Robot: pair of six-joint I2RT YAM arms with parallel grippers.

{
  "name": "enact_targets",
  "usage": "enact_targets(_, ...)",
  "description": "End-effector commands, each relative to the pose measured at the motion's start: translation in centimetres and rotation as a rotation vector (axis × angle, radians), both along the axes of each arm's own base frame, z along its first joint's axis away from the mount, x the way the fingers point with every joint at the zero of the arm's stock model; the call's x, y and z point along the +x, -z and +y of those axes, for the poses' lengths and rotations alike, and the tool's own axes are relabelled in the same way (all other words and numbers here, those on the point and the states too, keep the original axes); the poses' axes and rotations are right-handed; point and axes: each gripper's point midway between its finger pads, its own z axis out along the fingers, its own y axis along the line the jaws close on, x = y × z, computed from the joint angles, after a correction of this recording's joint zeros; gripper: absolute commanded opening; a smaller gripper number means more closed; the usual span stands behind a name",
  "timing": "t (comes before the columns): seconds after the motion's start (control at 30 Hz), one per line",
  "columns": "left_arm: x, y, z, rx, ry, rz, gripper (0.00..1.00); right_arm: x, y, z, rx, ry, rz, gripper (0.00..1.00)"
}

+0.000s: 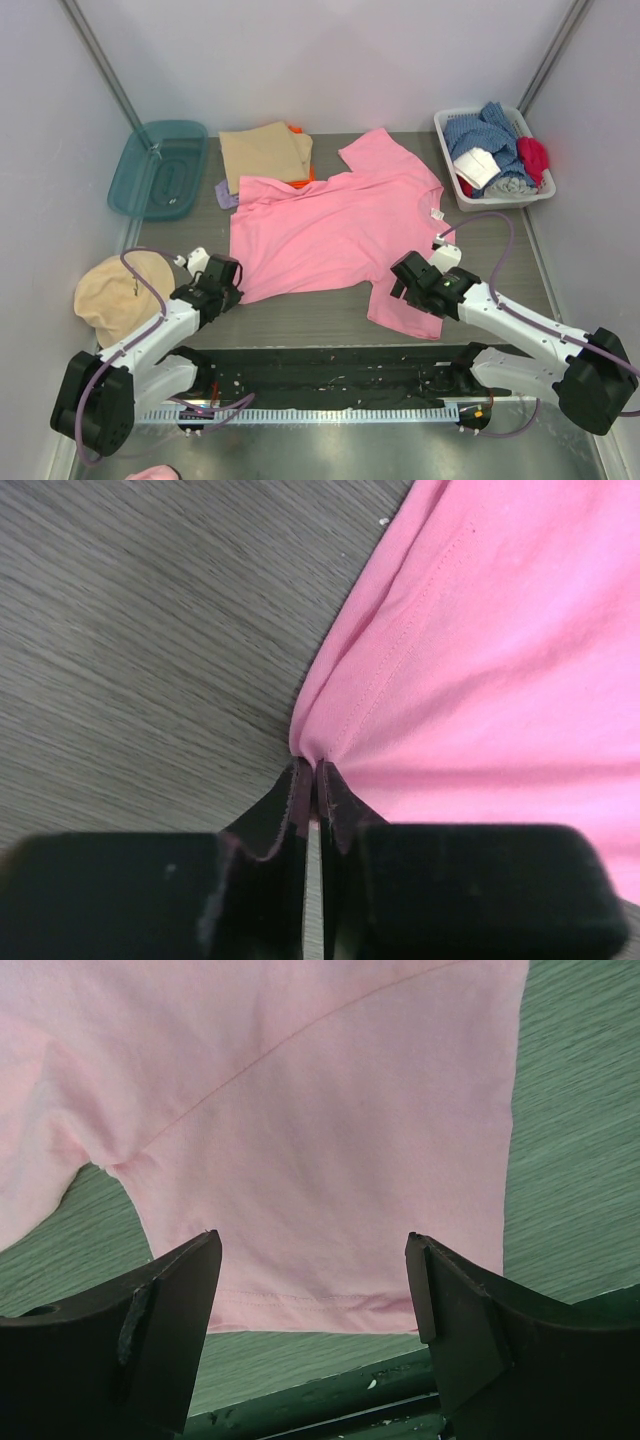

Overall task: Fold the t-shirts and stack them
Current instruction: Fold the tshirt

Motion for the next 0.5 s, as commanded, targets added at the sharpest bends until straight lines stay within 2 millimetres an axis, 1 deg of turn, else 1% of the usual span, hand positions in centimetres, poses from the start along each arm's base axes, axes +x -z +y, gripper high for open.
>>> enact_targets(0.0,0.6,-0.5,-0.1,-0.006,-0.007,-0.033,0.04,0.3,-0.5,-0.1,0.002,0.005,-0.03,0.82)
enact_targets(0.03,0.5,-0.5,0.0,-0.002,-0.009,-0.029,0.0,0.3,-0.5,-0.1,0.002,0.005,-0.03,0.82)
enact_targets(0.17,0.9,-1.8,0.7,0.04,-0.013,-0.055,0.0,0.1,-0.5,-0.2,0.002,0.004,-0.027,0.82)
enact_targets(0.2,1.3,-2.6,1.1,0.071,-0.011,-0.071,0.0,0.1,-0.6,-0.2,-0.003,0.0,-0.025,0.82)
enact_targets(0.27,1.8,-3.5,1.6,0.108,-0.011,-0.086,0.0,0.0,-0.6,-0.3,-0.008,-0.005,-0.022,0.82)
enact_targets(0.3,2.5,-4.5,1.8,0.123,-0.013,-0.1,0.0,-0.1,-0.6,-0.3,-0.008,-0.009,-0.017,0.83)
enact_targets(0.33,2.8,-4.8,2.0,0.145,-0.002,-0.1,0.0,-0.2,-0.7,-0.3,-0.009,-0.012,-0.015,0.83)
enact_targets(0.37,3.2,-4.7,2.3,0.161,-0.006,-0.083,0.0,-0.3,-0.7,-0.4,-0.011,-0.013,-0.009,0.83)
enact_targets(0.4,4.1,-5.6,2.2,0.162,-0.007,-0.102,0.0,-0.5,-0.7,-0.4,-0.013,-0.022,0.003,0.83)
enact_targets(0.47,5.0,-6.0,2.5,0.178,-0.006,-0.102,0.0,-0.8,-0.6,-0.4,-0.016,-0.031,0.018,0.82)
